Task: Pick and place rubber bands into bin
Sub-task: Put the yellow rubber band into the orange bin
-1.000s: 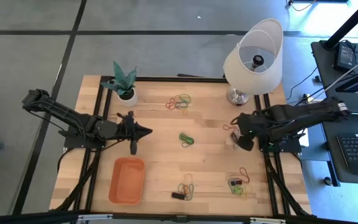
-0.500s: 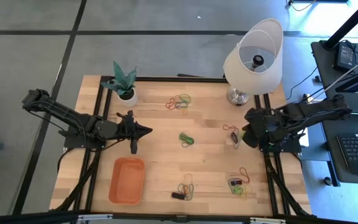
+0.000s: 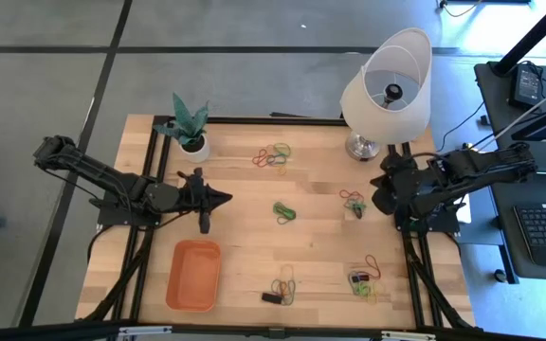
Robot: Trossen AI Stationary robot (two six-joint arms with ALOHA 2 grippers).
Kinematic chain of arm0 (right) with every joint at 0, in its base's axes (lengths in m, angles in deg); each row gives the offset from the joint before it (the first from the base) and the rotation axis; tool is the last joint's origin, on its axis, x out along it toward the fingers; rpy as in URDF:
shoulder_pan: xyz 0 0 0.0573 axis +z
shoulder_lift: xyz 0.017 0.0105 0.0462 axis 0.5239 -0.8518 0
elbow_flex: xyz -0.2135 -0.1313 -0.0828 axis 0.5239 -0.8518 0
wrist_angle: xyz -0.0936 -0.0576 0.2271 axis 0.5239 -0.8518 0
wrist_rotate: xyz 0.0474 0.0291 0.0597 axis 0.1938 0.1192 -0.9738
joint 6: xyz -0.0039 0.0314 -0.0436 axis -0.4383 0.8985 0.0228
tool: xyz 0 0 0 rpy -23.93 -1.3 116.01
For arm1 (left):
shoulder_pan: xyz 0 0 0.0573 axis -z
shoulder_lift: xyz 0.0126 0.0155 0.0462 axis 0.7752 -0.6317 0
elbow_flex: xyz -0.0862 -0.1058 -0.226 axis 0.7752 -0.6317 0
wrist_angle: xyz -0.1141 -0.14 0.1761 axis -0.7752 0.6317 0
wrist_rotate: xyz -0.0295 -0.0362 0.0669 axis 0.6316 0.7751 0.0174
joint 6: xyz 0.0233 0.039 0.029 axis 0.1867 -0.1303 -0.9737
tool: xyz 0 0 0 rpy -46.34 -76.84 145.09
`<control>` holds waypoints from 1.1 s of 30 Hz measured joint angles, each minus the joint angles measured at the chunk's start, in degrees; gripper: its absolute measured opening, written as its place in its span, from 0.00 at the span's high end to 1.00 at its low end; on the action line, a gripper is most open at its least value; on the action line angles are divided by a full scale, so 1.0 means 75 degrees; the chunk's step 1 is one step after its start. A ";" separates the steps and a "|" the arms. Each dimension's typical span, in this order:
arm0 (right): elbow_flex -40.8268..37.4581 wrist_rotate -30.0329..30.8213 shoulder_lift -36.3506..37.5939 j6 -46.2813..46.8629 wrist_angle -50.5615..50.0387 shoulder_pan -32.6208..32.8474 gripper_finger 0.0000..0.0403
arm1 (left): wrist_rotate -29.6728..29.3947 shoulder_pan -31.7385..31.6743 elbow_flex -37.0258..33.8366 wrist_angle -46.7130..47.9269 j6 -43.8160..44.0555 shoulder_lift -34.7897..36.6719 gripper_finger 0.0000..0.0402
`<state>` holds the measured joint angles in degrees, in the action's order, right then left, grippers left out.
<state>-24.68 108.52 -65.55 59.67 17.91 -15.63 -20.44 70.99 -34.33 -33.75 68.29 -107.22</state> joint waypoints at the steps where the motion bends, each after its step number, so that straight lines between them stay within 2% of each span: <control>1: 0.0000 -0.0212 0.0003 -0.0134 0.0056 0.0000 1.00 | -0.0003 0.0000 0.0000 0.0000 0.0003 0.0000 0.99; 9: 0.0000 0.0332 -0.0129 0.0409 -0.0562 -0.0006 1.00 | -0.0017 0.0000 0.0000 0.0000 0.0003 0.0000 0.99; 12: -0.0003 0.0310 -0.0186 0.0468 -0.0628 -0.0005 1.00 | -0.0017 0.0000 0.0000 0.0000 0.0003 0.0000 0.99; 19: -0.0171 -0.0882 -0.0548 0.0699 -0.0672 -0.0006 1.00 | -0.0017 0.0000 0.0000 0.0002 0.0003 0.0000 0.99; 26: -0.1234 -0.1926 -0.1078 0.1270 -0.0664 -0.0006 1.00 | -0.0014 0.0000 0.0000 0.0003 0.0003 0.0000 0.99; 31: -0.2136 -0.3294 -0.1221 0.1487 0.0122 0.0000 1.00 | -0.0014 0.0000 0.0000 0.0001 0.0003 0.0000 0.99; 33: -0.2360 -0.3563 -0.1221 0.1487 0.0571 0.0000 1.00 | -0.0014 0.0000 0.0000 0.0001 0.0003 0.0000 0.99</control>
<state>-42.39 81.80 -74.71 70.82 22.20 -15.63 -20.55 70.99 -34.33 -33.74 68.31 -107.22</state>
